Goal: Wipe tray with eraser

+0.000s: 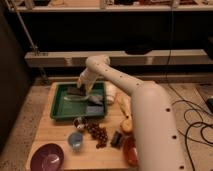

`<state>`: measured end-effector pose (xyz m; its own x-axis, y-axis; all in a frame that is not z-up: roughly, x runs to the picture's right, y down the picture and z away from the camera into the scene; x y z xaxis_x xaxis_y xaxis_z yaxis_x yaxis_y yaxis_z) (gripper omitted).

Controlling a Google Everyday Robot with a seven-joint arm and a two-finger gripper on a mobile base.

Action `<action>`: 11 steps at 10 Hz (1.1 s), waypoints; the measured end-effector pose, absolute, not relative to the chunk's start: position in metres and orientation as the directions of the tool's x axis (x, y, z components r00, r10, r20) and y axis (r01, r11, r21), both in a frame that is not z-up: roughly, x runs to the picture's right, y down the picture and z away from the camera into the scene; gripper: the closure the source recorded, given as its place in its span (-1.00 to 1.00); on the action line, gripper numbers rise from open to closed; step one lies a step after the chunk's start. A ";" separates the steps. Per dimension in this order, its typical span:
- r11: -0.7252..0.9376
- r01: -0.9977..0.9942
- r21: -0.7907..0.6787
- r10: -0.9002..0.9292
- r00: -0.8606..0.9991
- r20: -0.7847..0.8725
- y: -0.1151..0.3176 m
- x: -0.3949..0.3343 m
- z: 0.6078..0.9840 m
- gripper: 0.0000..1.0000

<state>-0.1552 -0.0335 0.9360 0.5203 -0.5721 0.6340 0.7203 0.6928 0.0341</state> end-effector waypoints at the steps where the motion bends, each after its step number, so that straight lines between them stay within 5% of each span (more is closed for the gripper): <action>1: 0.691 0.723 0.022 -0.571 0.526 0.630 -0.039 -0.166 0.945 1.00; 6: 0.621 0.782 0.051 -0.616 0.447 0.649 -0.019 -0.196 0.937 1.00; 11: 0.591 0.795 0.136 -0.634 0.353 0.688 0.058 -0.183 0.865 1.00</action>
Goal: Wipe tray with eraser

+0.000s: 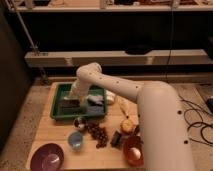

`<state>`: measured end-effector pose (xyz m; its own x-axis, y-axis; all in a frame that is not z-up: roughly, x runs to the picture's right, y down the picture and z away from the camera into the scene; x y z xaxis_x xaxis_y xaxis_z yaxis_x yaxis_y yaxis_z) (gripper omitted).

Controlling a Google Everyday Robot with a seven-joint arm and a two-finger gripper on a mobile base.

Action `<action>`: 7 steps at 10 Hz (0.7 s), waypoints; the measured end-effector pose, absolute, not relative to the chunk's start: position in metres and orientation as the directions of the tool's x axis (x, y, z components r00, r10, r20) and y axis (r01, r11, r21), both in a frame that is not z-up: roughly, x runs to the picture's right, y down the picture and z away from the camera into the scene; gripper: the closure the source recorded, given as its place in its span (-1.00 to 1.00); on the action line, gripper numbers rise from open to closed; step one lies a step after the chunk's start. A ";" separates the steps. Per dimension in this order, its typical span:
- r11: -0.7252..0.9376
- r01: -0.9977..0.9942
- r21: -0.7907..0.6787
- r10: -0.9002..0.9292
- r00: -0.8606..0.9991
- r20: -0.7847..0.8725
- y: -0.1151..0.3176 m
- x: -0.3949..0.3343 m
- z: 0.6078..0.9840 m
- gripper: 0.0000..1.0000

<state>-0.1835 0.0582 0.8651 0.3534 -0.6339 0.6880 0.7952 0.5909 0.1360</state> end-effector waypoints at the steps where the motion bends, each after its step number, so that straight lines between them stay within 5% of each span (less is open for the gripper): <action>1: 0.597 0.788 0.152 -0.634 0.347 0.691 0.070 -0.177 0.856 1.00; 7: 0.671 0.730 0.132 -0.604 0.435 0.668 0.057 -0.122 0.865 1.00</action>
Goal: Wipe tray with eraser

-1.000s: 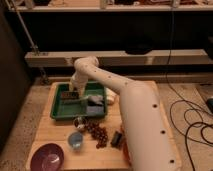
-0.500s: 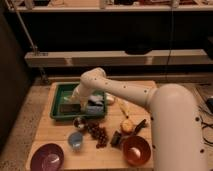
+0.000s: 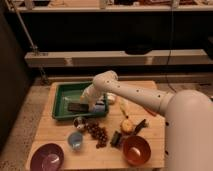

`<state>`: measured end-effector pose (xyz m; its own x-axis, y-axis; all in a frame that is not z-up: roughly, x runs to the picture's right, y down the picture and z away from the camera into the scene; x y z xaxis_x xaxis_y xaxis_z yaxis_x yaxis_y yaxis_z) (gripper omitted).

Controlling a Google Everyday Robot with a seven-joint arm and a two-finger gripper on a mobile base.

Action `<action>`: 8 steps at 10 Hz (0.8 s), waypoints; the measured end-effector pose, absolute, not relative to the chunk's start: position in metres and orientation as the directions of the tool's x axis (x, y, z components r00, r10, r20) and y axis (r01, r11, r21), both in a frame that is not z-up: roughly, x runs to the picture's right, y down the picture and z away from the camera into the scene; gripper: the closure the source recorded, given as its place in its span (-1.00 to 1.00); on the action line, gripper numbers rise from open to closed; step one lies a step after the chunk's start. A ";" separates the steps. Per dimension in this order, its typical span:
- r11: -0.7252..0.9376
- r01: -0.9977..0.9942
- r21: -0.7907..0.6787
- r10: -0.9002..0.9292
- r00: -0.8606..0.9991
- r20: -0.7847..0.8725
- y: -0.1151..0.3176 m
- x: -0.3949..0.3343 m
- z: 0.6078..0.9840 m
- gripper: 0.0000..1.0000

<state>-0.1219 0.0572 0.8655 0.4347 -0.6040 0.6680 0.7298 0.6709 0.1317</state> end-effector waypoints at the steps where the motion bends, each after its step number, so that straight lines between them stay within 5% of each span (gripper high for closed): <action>1: 0.675 0.726 0.132 -0.605 0.442 0.662 0.046 -0.124 0.870 1.00; 8: 0.667 0.742 0.067 -0.585 0.466 0.664 -0.022 -0.193 0.918 1.00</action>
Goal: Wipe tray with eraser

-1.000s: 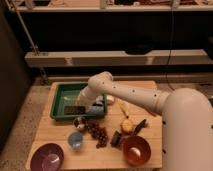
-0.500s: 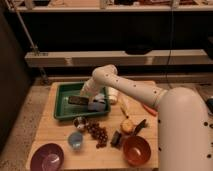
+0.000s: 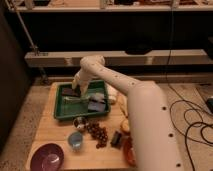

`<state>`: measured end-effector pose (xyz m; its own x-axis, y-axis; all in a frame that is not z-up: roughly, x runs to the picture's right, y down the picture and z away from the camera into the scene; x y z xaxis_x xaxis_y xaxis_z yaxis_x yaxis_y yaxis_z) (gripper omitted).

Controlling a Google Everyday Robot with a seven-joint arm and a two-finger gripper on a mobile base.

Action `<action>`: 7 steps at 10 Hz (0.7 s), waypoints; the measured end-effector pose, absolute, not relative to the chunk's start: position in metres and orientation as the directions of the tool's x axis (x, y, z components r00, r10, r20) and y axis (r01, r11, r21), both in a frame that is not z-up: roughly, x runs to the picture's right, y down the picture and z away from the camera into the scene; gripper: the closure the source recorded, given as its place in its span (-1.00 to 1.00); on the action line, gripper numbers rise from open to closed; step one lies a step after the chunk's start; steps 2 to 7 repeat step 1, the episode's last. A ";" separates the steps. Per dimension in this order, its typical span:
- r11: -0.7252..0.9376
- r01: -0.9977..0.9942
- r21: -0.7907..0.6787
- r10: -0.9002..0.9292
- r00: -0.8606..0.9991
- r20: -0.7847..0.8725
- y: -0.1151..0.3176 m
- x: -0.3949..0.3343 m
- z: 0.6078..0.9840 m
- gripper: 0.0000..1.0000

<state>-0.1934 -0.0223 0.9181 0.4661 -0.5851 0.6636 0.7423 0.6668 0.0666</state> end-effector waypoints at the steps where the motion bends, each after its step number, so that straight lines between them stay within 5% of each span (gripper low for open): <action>1: 0.662 0.747 0.051 -0.576 0.464 0.673 -0.024 -0.209 0.923 1.00; 7: 0.662 0.747 0.051 -0.576 0.464 0.673 -0.024 -0.209 0.923 1.00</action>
